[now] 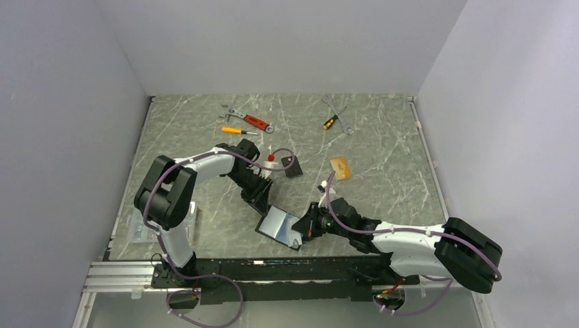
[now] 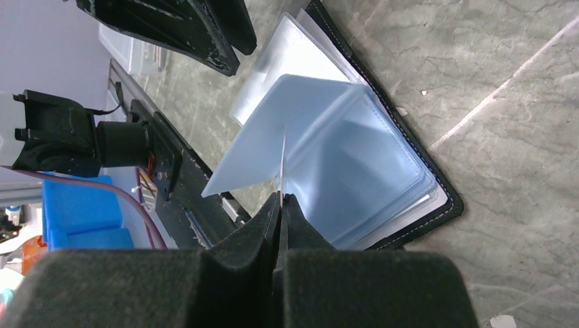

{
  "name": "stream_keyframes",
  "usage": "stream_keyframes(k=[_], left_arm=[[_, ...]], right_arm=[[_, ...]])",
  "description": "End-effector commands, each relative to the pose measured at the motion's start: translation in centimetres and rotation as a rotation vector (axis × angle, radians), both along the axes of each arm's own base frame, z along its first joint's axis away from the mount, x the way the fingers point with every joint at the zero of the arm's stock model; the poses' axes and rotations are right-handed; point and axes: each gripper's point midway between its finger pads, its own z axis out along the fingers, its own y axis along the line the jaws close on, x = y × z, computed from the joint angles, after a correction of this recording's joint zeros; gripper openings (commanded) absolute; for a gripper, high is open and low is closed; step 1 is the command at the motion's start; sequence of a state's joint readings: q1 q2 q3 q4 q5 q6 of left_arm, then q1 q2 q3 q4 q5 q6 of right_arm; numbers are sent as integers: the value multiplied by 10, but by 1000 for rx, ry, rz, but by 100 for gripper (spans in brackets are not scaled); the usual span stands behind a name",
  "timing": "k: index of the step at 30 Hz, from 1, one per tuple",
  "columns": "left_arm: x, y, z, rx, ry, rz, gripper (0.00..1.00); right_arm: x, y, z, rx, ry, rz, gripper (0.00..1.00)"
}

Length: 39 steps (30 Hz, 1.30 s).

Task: Put the credit cards into the card holder
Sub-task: Turn over the card slot in the card holder.

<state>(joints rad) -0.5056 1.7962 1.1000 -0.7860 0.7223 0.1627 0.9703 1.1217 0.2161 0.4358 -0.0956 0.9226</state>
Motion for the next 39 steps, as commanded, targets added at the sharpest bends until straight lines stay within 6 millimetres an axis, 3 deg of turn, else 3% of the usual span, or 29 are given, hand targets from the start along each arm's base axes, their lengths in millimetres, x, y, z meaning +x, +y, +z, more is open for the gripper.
stream_keyframes(k=[1, 13, 28, 31, 39], left_arm=[[4, -8, 22, -118, 26, 21, 37], [-1, -20, 40, -276, 104, 18, 45], [1, -14, 17, -216, 98, 21, 43], [4, -13, 11, -193, 79, 30, 39], [11, -5, -5, -105, 11, 28, 33]], right_arm=[[10, 15, 27, 81, -65, 23, 0], [21, 25, 25, 90, -53, 39, 0], [26, 27, 6, 72, 22, 19, 0], [27, 28, 4, 75, 33, 18, 0], [32, 13, 15, 121, 41, -30, 0]])
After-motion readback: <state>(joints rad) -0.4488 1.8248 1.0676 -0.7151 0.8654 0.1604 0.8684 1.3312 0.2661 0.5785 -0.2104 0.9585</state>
